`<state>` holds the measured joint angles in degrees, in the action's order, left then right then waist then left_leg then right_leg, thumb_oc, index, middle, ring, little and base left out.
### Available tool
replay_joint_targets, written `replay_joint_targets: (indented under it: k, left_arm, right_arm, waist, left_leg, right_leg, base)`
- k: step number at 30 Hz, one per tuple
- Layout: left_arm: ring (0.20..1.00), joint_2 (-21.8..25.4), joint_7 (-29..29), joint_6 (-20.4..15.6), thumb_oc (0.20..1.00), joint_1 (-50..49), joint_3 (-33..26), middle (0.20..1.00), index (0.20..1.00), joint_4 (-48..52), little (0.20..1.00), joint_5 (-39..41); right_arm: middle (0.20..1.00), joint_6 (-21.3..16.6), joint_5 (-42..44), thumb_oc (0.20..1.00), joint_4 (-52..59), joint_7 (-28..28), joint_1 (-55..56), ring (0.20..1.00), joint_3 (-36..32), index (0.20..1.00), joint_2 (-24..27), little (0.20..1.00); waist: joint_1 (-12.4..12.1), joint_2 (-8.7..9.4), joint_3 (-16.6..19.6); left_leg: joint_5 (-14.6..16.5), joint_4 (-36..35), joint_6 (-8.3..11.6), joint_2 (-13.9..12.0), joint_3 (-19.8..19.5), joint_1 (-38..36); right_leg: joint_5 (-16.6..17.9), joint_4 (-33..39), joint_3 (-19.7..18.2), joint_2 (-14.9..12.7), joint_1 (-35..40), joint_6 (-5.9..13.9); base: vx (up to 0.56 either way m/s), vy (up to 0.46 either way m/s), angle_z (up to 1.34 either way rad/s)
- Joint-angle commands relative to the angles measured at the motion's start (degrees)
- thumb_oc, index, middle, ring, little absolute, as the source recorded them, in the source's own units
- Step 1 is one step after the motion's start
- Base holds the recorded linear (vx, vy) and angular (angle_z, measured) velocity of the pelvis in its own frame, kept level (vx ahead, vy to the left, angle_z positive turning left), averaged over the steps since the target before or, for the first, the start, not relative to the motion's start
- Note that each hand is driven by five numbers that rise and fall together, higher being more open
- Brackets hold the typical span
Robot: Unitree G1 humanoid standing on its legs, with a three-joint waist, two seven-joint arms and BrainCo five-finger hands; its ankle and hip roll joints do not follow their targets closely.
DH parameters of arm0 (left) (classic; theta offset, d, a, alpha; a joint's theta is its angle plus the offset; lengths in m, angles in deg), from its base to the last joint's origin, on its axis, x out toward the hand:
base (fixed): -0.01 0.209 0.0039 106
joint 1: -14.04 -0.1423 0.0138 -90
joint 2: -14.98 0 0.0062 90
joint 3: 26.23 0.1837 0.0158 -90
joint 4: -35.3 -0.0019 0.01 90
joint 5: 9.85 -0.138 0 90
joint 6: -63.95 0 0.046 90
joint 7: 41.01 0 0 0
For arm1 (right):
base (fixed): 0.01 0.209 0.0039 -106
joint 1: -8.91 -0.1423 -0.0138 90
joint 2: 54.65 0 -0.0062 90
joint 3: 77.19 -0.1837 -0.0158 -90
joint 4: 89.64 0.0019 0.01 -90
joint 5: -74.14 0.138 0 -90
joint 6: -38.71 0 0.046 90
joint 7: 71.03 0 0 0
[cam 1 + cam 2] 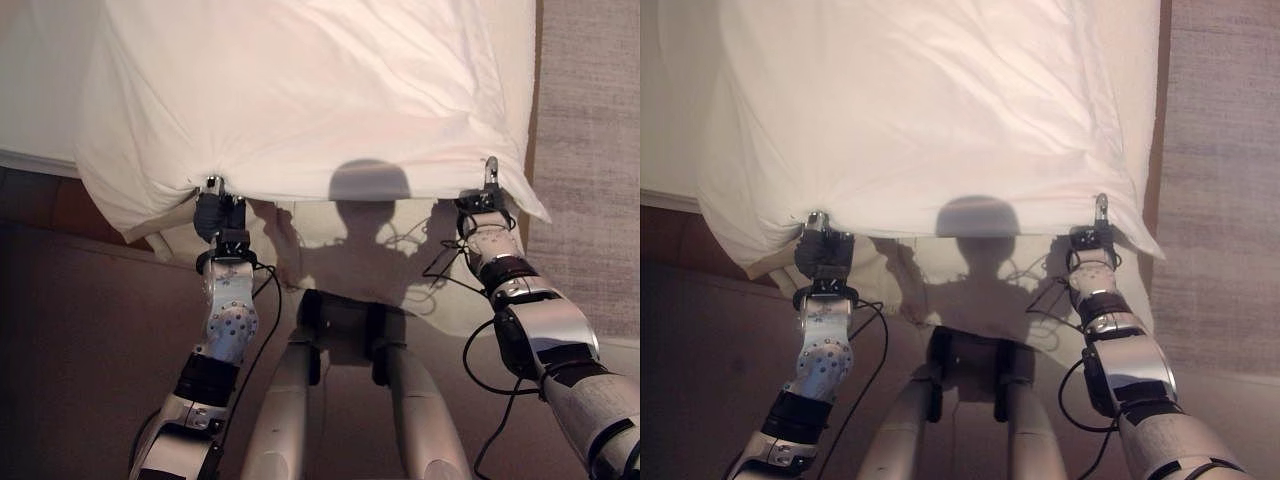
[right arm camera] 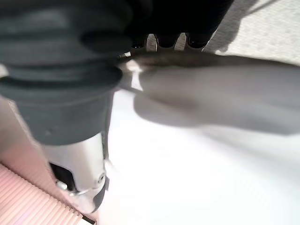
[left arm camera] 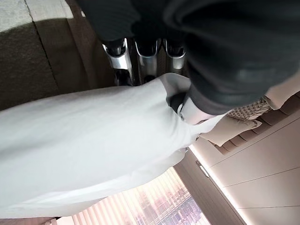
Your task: Make the bed
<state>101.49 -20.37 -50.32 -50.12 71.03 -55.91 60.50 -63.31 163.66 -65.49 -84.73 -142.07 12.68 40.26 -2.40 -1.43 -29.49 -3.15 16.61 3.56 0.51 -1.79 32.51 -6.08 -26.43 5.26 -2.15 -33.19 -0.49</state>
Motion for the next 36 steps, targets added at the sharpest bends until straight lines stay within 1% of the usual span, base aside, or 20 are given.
replay_joint_targets:
  k: [1,7,10,14,15,16,17,18,20,21,22,24,25,26,30,31,32,33,34,36]
  left_arm:
    - [0.2,1.9,-1.4,-6.2,0.2,-4.0,-5.7,0.2,0.2,10.4,0.2,-6.7]
    - [0.2,1.7,-1.5,-5.9,0.2,-4.0,-5.4,0.2,0.2,9.7,0.2,-6.4]
    - [0.2,1.6,-1.5,-5.7,0.2,-3.8,-5.5,0.2,0.2,8.9,0.2,-5.8]
    - [0.2,1.5,-1.4,-5.8,0.2,-4.0,-5.9,0.2,0.2,7.9,0.2,-5.4]
    - [0.235,1.3,-1.2,-5.6,0.235,-4.2,-6.3,0.235,0.235,7.4,0.235,-5.0]
    - [0.385,1.3,-1.2,-5.6,0.385,-4.3,-6.3,0.385,0.385,7.3,0.385,-5.0]
    - [0.79,1.2,-1.2,-5.4,0.79,-4.5,-6.4,0.79,0.79,7.1,0.79,-4.9]
    - [1.0,1.1,-1.2,-5.2,1.0,-4.6,-6.6,1.0,1.0,6.6,1.0,-4.6]
    - [1.0,0.6,-1.4,-5.2,1.0,-4.8,-6.8,1.0,1.0,5.6,1.0,-3.7]
    - [1.0,0.2,-1.4,-5.0,1.0,-4.5,-7.5,1.0,1.0,3.5,1.0,-2.8]
    - [1.0,0.2,-1.6,-5.1,1.0,-4.6,-7.5,1.0,1.0,3.3,1.0,-2.6]
    - [1.0,-0.5,-2.2,-4.8,1.0,-4.4,-7.6,1.0,1.0,1.4,1.0,-1.1]
    - [1.0,-0.9,-2.8,-4.9,1.0,-4.2,-7.8,1.0,1.0,0.2,1.0,0.2]
    - [1.0,-1.2,-4.5,-4.2,1.0,-4.1,-8.1,1.0,1.0,-1.6,1.0,1.7]
    - [1.0,-0.9,-7.1,-3.4,1.0,-3.7,-8.4,1.0,1.0,-3.8,1.0,2.9]
    - [1.0,-0.9,-11.8,-1.3,1.0,-3.0,-8.5,1.0,1.0,-6.6,1.0,5.3]
    - [1.0,-0.7,-12.5,-1.3,1.0,-2.9,-8.6,1.0,1.0,-7.2,1.0,5.9]
    - [1.0,-0.3,-16.3,0.7,1.0,-2.5,-8.6,1.0,1.0,-9.3,1.0,7.8]
    - [1.0,-0.2,-16.7,0.7,1.0,-2.4,-8.7,1.0,1.0,-9.6,1.0,8.1]
    - [1.0,0.9,-20.8,3.4,1.0,-2.0,-8.4,1.0,1.0,-13.9,1.0,9.3]
  right_arm:
    - [0.2,-3.1,-0.9,0.2,0.4,-0.2,0.9,0.2,-2.2,0.2,4.8,0.2]
    - [0.2,-4.7,-0.8,0.2,5.5,0.8,3.5,0.2,-1.4,0.2,3.0,0.2]
    - [0.2,-5.9,-1.0,0.2,10.9,1.7,6.2,0.2,-0.3,0.2,1.6,0.2]
    - [0.2,-7.1,-1.1,0.2,15.0,1.9,9.0,0.2,-0.5,0.2,1.0,0.2]
    - [0.2,-7.9,-1.5,0.2,18.0,2.3,10.6,0.2,-0.3,0.2,0.4,0.2]
    - [0.2,-8.0,-1.6,0.2,18.5,2.1,11.0,0.2,-0.2,0.2,0.2,0.2]
    - [0.2,-8.7,-1.7,0.2,20.5,2.3,12.2,0.2,-0.4,0.2,-0.1,0.2]
    - [0.2,-9.3,-1.7,0.2,22.5,2.8,13.2,0.2,-0.6,0.2,-0.2,0.2]
    - [0.2,-10.9,-2.6,0.2,28.1,3.4,16.6,0.2,-0.9,0.2,-1.1,0.2]
    - [0.2,-11.9,-3.1,0.2,32.9,5.2,19.5,0.2,-0.8,0.2,-1.6,0.2]
    - [0.2,-12.0,-3.3,0.2,33.4,5.1,19.9,0.2,-0.7,0.2,-1.7,0.2]
    - [0.2,-12.7,-3.7,0.2,38.3,7.1,23.2,0.2,-0.7,0.2,-2.6,0.2]
    - [0.2,-13.2,-3.2,0.2,40.9,8.5,25.0,0.2,-1.1,0.2,-3.0,0.2]
    - [0.2,-14.0,-2.3,0.2,44.9,11.2,27.3,0.2,-1.6,0.2,-3.9,0.2]
    - [0.2,-14.4,-2.3,0.2,48.4,13.5,29.9,0.2,-1.7,0.2,-4.4,0.2]
    - [0.2,-14.2,-1.4,0.2,52.3,17.2,31.8,0.2,-2.0,0.2,-4.4,0.2]
    - [0.2,-14.2,-1.3,0.2,52.4,17.4,32.0,0.2,-1.9,0.2,-4.4,0.2]
    - [0.2,-13.8,-1.5,0.2,55.5,19.6,33.4,0.2,-2.0,0.2,-4.2,0.2]
    - [0.2,-13.9,-1.6,0.2,55.7,19.7,33.7,0.2,-2.0,0.2,-4.2,0.2]
    - [0.2,-13.4,-2.8,0.2,59.4,21.6,35.2,0.2,-1.7,0.2,-3.6,0.2]
  waist:
    - [-0.4,-1.74,4.3]
    - [0.1,-1.63,4.7]
    - [0.5,-1.57,4.9]
    - [0.8,-1.53,5.3]
    - [1.0,-1.49,5.3]
    - [1.0,-1.47,5.4]
    - [1.1,-1.46,5.6]
    - [1.3,-1.5,5.5]
    - [1.6,-1.45,5.9]
    - [2.0,-1.47,6.0]
    - [2.0,-1.47,6.1]
    - [2.4,-1.45,6.4]
    - [2.6,-1.42,6.5]
    - [3.1,-1.36,6.7]
    - [3.4,-1.08,7.1]
    - [4.3,-0.59,7.5]
    - [4.2,-0.55,7.6]
    - [4.8,-0.18,7.9]
    - [4.8,-0.16,8.0]
    - [5.6,0.17,8.5]
  left_leg:
    - [3.4,2.1,-1.28,0.8,1.0,1.1]
    - [3.1,1.6,-1.22,0.7,0.9,1.0]
    - [3.2,1.6,-1.22,0.7,0.8,1.0]
    - [3.2,1.7,-1.22,0.6,1.0,1.1]
    - [3.1,1.8,-1.19,0.6,1.1,1.1]
    - [3.2,1.8,-1.2,0.6,1.1,1.1]
    - [3.2,1.8,-1.2,0.6,1.1,1.1]
    - [3.1,1.9,-1.2,0.5,1.1,1.1]
    - [3.1,1.8,-1.16,0.5,1.1,1.2]
    - [3.1,1.7,-1.2,0.5,1.1,1.1]
    - [3.0,1.7,-1.21,0.5,1.1,1.1]
    - [2.9,1.4,-1.22,0.4,1.1,0.9]
    - [2.8,1.2,-1.16,0.4,1.1,0.8]
    - [2.7,0.8,-1.1,0.4,1.1,0.6]
    - [2.5,0.4,-0.94,0.3,1.2,0.5]
    - [2.8,0.1,-0.81,0.0,1.4,0.0]
    - [2.4,0.0,-0.82,0.0,1.5,0.2]
    - [2.3,0.0,-0.69,-0.2,1.7,0.3]
    - [2.3,0.1,-0.68,-0.2,1.7,0.4]
    - [2.5,0.4,-0.53,-0.4,2.0,0.6]
  right_leg:
    - [2.6,3.7,-2.5,-1.4,0.2,6.35]
    - [2.8,4.0,-2.7,-1.2,0.1,6.22]
    - [2.7,3.8,-2.9,-1.1,0.1,6.15]
    - [2.7,3.9,-3.0,-1.1,-0.1,6.13]
    - [2.7,3.8,-3.0,-1.1,-0.1,6.1]
    - [2.7,3.8,-3.0,-1.1,-0.1,6.1]
    - [2.6,3.9,-3.0,-1.1,0.0,6.1]
    - [2.6,3.8,-3.0,-1.1,-0.1,6.09]
    - [2.7,3.7,-3.0,-1.1,-0.1,6.1]
    - [2.7,3.9,-3.1,-1.0,-0.1,6.11]
    - [2.7,3.9,-3.1,-1.0,-0.1,6.11]
    - [2.7,4.2,-3.3,-0.9,0.0,6.08]
    - [2.7,4.4,-3.3,-0.8,0.2,6.13]
    - [2.7,4.5,-3.5,-0.7,0.3,6.12]
    - [2.7,4.7,-3.7,-0.6,0.2,6.12]
    - [2.3,4.8,-4.1,-0.3,0.4,6.19]
    - [2.6,4.9,-4.2,-0.3,0.2,6.17]
    - [2.7,5.0,-4.5,-0.1,0.0,6.16]
    - [2.7,4.9,-4.5,-0.1,0.0,6.16]
    - [2.7,4.7,-5.1,0.2,-0.5,6.15]
  base:
    - [0.0,0.0,0.0]
    - [0.0,0.0,0.0]
    - [0.0,0.0,0.0]
    - [0.0,0.0,0.0]
    - [0.0,0.0,0.0]
    - [0.0,0.0,0.0]
    - [0.0,0.0,0.0]
    - [0.0,0.0,0.0]
    - [0.0,0.0,0.0]
    - [0.0,0.0,0.0]
    - [0.0,0.0,0.0]
    - [0.0,0.0,0.0]
    - [0.0,0.0,0.0]
    - [0.0,0.0,0.0]
    - [0.0,0.0,0.0]
    - [0.0,0.0,0.0]
    - [0.0,0.0,0.0]
    - [0.0,0.0,0.0]
    - [-0.01,-0.012,-0.07]
    - [-0.01,-0.001,-0.1]
